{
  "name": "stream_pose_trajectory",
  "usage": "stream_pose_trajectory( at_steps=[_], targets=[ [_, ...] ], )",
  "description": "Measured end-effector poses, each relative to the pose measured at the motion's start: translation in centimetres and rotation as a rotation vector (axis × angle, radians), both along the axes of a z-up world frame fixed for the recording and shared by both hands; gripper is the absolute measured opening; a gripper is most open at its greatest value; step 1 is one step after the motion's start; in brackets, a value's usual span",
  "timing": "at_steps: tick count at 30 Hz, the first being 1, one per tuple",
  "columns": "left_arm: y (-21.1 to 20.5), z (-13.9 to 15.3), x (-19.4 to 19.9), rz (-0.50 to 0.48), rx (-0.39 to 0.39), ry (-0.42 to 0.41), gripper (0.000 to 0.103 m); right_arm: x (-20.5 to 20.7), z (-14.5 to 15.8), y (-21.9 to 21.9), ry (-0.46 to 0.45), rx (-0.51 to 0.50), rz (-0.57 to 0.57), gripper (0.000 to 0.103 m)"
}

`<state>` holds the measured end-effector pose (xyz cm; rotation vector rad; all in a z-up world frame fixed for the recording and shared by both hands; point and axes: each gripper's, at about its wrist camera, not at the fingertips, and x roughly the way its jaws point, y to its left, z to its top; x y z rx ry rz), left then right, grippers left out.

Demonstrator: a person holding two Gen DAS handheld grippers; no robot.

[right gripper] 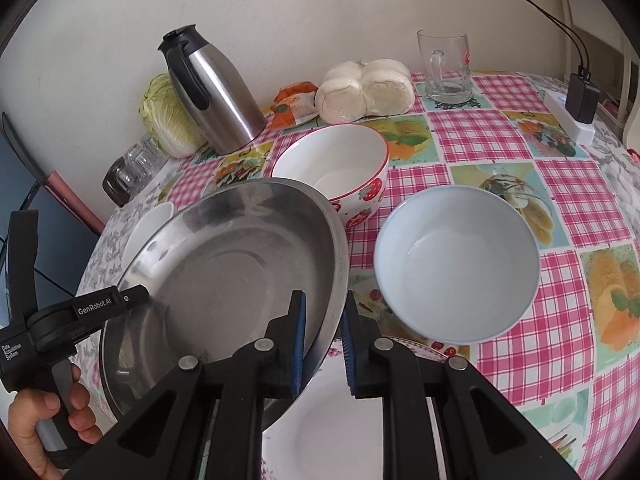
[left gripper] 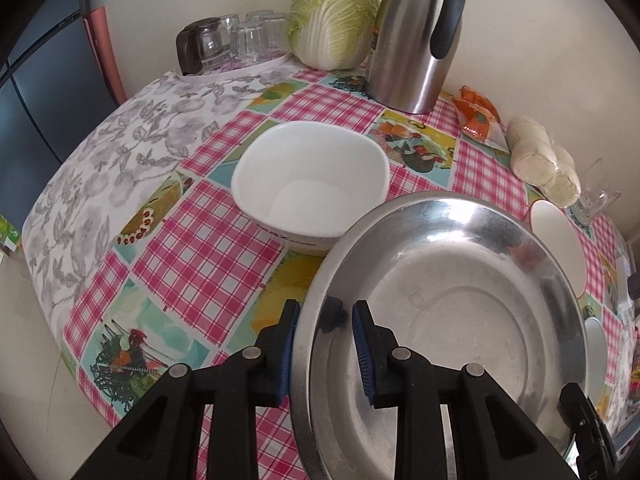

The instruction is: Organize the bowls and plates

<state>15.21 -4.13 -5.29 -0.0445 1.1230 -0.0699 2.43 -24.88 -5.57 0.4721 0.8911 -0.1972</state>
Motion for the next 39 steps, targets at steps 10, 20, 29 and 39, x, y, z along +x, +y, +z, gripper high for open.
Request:
stream_pose_trajectory(
  at_steps=[10, 20, 29, 39],
  targets=[
    [0.4, -1.5, 0.8, 0.017, -0.008, 0.038, 0.031, 1.5, -1.5, 0.5, 0.046, -0.015, 0.011, 0.018],
    [-0.6, -2.5, 1.1, -0.012, -0.02, 0.051, 0.032, 1.5, -1.7, -0.1, 0.05, -0.021, -0.021, 0.018],
    [-1.0, -2.7, 1.2, -0.025, -0.013, 0.04, 0.034, 1.6, -1.7, -0.3, 0.048, -0.025, -0.033, 0.018],
    [-1.0, -2.8, 1.4, -0.033, -0.021, 0.058, 0.034, 1.6, -1.8, -0.3, 0.057, -0.03, -0.031, 0.017]
  ],
)
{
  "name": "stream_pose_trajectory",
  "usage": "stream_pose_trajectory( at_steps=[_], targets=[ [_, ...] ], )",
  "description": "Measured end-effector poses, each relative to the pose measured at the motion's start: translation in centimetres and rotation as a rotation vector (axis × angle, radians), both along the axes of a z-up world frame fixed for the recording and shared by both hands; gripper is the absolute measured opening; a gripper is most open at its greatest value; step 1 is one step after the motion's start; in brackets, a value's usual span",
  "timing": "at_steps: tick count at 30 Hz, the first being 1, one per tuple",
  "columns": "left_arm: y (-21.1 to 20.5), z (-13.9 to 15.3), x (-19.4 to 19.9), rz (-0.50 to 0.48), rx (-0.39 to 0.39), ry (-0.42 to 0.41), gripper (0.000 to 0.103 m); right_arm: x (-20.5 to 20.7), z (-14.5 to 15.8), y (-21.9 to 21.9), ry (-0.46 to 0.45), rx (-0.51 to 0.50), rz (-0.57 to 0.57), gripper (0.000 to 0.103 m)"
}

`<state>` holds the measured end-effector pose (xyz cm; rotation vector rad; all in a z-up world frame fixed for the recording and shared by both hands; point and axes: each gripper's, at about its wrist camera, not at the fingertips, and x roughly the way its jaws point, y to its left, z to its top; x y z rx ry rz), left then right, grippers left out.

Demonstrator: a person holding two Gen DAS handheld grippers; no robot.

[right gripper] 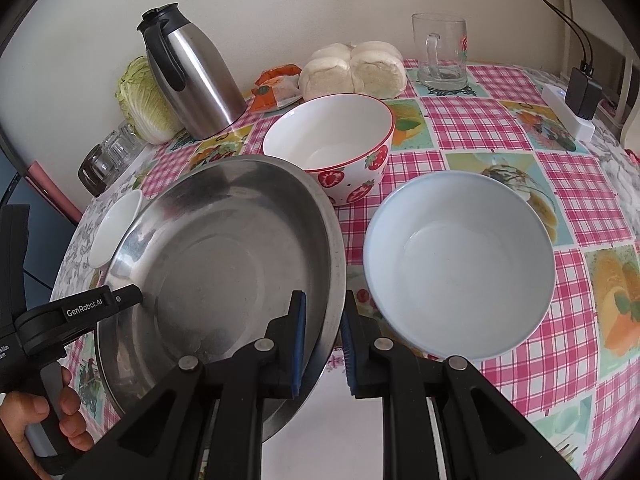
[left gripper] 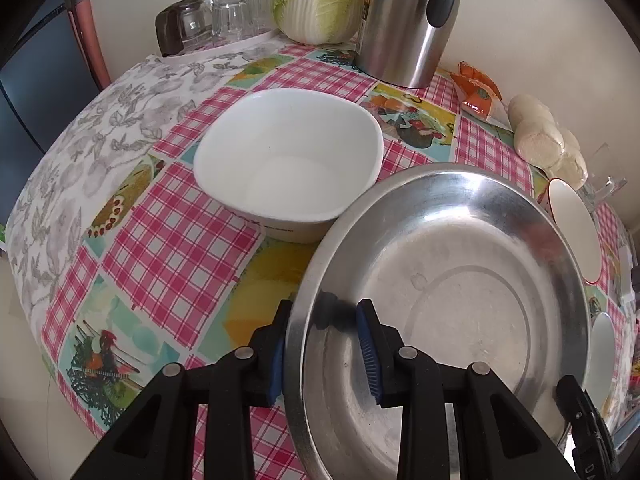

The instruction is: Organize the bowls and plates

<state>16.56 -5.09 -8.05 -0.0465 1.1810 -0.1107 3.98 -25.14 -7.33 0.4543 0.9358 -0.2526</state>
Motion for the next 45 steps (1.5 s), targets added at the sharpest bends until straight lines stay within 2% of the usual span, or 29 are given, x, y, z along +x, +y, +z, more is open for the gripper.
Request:
stream_pose_trajectory(
  at_steps=[6, 9, 11, 14, 16, 22, 24, 26, 28, 31, 36, 38, 42, 45],
  targets=[
    [-0.1, 0.0, 0.1, -0.005, -0.014, 0.023, 0.041, 0.0, -0.1, 0.0, 0.009, 0.007, 0.002, 0.02],
    [-0.4, 0.2, 0.0, -0.016, -0.022, 0.027, 0.05, 0.0, -0.1, -0.2, 0.015, 0.022, 0.005, 0.02],
    [-0.5, 0.7, -0.2, -0.019, -0.02, 0.017, 0.058, -0.1, 0.1, -0.2, 0.017, 0.031, 0.008, 0.023],
    [-0.4, 1.5, -0.3, -0.025, -0.008, 0.002, 0.059, -0.2, 0.6, 0.0, 0.018, 0.018, 0.016, 0.029],
    [-0.2, 2.1, -0.5, -0.024, -0.004, -0.007, 0.064, -0.3, 1.1, 0.1, 0.016, 0.01, 0.016, 0.032],
    [0.0, 3.4, -1.0, -0.036, 0.019, -0.033, 0.073, -0.8, 2.7, 0.3, 0.0, -0.022, 0.015, 0.035],
    [-0.3, 3.6, -1.2, -0.054, 0.036, -0.036, 0.082, -1.0, 3.3, 0.4, -0.005, -0.044, 0.016, 0.043],
    [-0.7, 3.9, -1.6, -0.075, 0.06, -0.044, 0.086, -1.1, 3.9, 0.5, -0.01, -0.068, 0.013, 0.057],
    [-1.0, 4.1, -1.9, -0.09, 0.077, -0.056, 0.089, -1.2, 4.3, 0.6, -0.014, -0.089, 0.01, 0.064],
    [-1.2, 4.4, -2.2, -0.099, 0.092, -0.073, 0.101, -1.2, 4.5, 0.5, -0.004, -0.112, 0.007, 0.075],
    [-1.6, 4.3, -2.6, -0.117, 0.13, -0.092, 0.103, -1.3, 4.3, 0.3, 0.005, -0.119, 0.007, 0.079],
    [-1.7, 4.2, -2.7, -0.125, 0.146, -0.098, 0.103, -1.4, 4.1, 0.2, 0.008, -0.119, 0.005, 0.091],
    [-2.0, 4.1, -2.9, -0.133, 0.152, -0.107, 0.103, -1.4, 4.1, 0.0, 0.013, -0.115, 0.007, 0.091],
    [-2.0, 4.3, -3.2, -0.134, 0.122, -0.125, 0.103, -1.5, 4.1, -0.2, 0.009, -0.11, 0.005, 0.092]
  ],
)
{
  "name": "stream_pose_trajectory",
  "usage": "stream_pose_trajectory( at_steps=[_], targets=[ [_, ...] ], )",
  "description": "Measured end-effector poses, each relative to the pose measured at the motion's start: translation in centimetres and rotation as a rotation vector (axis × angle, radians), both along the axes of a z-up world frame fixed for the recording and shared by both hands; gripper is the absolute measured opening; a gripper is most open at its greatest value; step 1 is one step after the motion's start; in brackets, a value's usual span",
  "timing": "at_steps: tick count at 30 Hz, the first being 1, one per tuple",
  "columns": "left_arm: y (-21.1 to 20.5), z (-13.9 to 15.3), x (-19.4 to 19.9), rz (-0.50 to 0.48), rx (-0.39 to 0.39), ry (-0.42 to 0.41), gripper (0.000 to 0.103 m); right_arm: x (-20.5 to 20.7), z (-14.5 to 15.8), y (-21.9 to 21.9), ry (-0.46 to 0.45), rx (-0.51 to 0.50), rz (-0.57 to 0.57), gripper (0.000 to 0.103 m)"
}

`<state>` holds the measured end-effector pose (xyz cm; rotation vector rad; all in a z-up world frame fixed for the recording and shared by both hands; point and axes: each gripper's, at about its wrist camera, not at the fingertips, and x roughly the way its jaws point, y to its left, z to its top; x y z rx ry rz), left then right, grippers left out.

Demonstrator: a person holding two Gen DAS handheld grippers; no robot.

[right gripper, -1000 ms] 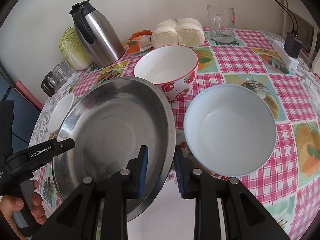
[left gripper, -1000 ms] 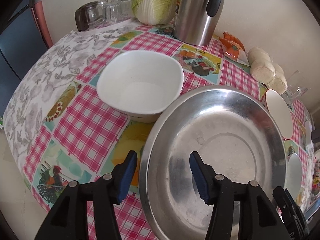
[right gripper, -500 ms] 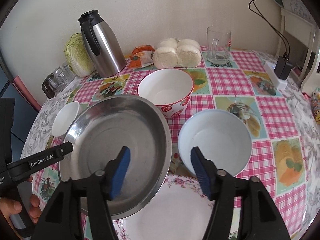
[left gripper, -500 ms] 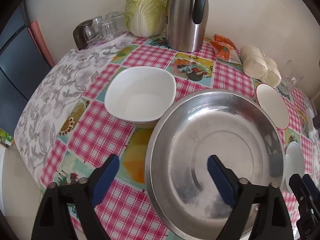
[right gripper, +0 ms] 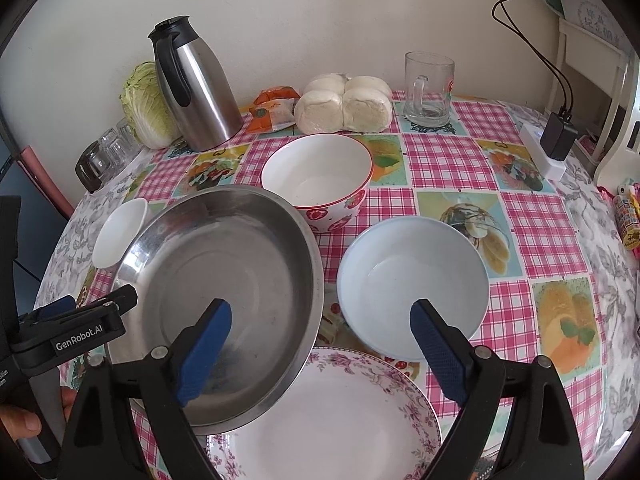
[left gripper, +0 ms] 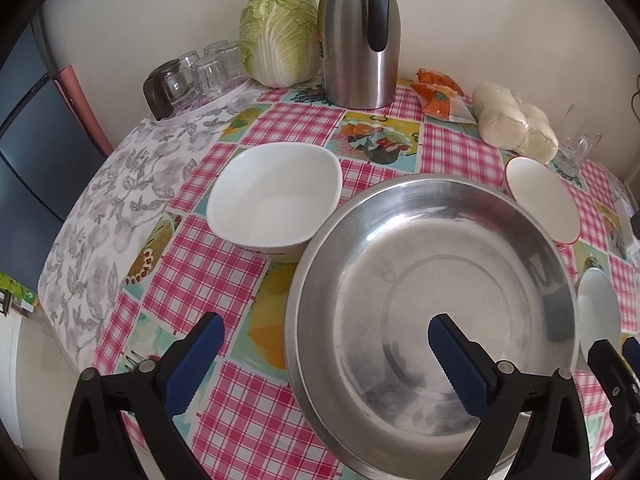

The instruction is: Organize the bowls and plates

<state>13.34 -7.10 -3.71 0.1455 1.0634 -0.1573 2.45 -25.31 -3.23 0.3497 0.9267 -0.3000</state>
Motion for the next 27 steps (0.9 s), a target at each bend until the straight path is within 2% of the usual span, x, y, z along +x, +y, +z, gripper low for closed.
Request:
stream_pose_trajectory(
  at_steps=[5, 9, 15, 22, 27],
  targets=[
    [-0.7, 0.6, -0.9, -0.021, 0.003, -0.049, 0.103, -0.5, 0.4, -0.2, -0.024, -0.003, 0.0, 0.098],
    [-1.4, 1.5, -1.8, -0.044, 0.005, -0.105, 0.103, -1.3, 0.9, -0.4, -0.047, -0.01, -0.007, 0.098],
    [-2.2, 2.1, -2.9, -0.068, -0.028, -0.124, 0.103, -2.5, 1.4, -1.0, -0.08, 0.001, -0.036, 0.098],
    [-2.7, 4.3, -5.0, -0.084, -0.056, -0.227, 0.103, -4.9, 2.7, -1.9, -0.151, -0.006, -0.084, 0.099],
    [-3.3, 5.1, -6.7, -0.105, -0.123, -0.214, 0.103, -6.8, 3.7, -2.0, -0.195, -0.016, -0.099, 0.099]
  ],
)
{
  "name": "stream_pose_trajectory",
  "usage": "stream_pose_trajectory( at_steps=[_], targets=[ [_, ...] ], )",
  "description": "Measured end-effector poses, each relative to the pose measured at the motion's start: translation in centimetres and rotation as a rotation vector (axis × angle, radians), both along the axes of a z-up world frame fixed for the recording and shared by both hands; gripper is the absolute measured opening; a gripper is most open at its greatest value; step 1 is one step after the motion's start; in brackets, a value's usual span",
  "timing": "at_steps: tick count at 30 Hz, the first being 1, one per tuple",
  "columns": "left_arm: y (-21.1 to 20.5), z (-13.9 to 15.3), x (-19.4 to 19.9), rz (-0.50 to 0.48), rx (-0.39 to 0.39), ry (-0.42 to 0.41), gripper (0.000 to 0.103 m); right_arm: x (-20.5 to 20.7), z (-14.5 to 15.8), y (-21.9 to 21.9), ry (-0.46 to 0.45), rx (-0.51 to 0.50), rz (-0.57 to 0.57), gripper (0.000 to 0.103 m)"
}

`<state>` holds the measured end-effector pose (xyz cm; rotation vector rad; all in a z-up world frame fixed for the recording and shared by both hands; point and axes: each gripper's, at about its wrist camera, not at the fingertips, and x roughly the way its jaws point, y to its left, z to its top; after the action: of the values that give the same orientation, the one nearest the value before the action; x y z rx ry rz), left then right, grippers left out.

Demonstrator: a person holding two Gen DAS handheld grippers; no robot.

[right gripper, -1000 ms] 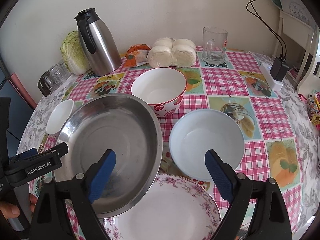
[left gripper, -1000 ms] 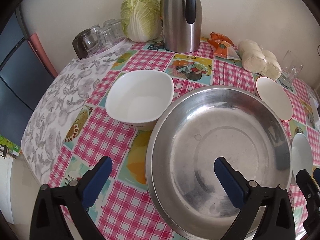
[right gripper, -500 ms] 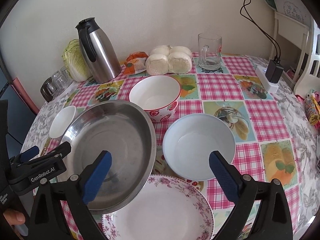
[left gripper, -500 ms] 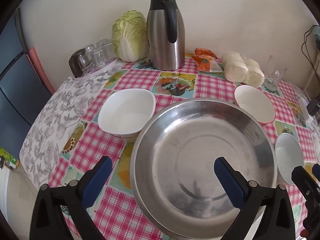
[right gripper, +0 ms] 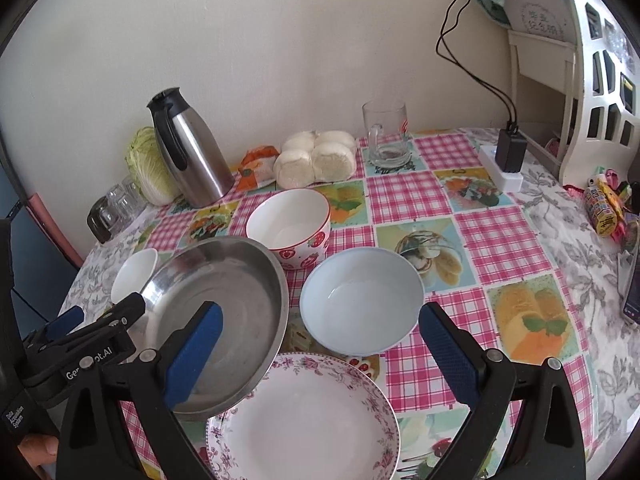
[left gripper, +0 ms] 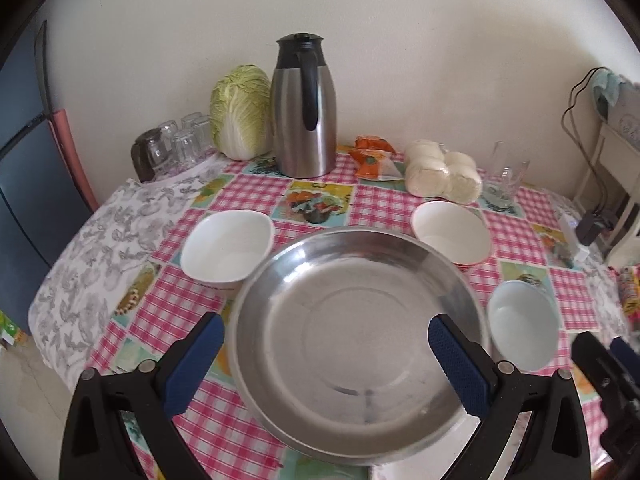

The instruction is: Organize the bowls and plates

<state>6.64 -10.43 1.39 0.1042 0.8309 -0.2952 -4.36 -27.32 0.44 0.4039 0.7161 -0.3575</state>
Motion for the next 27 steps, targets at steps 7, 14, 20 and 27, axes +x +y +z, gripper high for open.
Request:
stream_pose_trajectory(
  at_steps=[7, 14, 20, 27],
  targets=[
    [-1.1, 0.6, -2.8, -0.054, -0.08, 0.017, 0.103, -2.4, -0.2, -0.5, -0.019, 0.027, -0.036, 0.099],
    [-0.7, -0.7, -4.4, -0.033, -0.108, 0.09, 0.103, -4.5, -0.8, -1.0, -0.053, 0.055, -0.082, 0.099],
    [0.9, -2.5, -4.6, 0.026, -0.129, 0.193, 0.101, -5.5, -2.1, -1.5, -0.013, 0.06, -0.112, 0.099],
    [1.2, -5.0, -5.0, 0.026, -0.138, 0.336, 0.096, -5.6, -5.0, -2.1, 0.072, 0.129, -0.116, 0.099]
  ],
)
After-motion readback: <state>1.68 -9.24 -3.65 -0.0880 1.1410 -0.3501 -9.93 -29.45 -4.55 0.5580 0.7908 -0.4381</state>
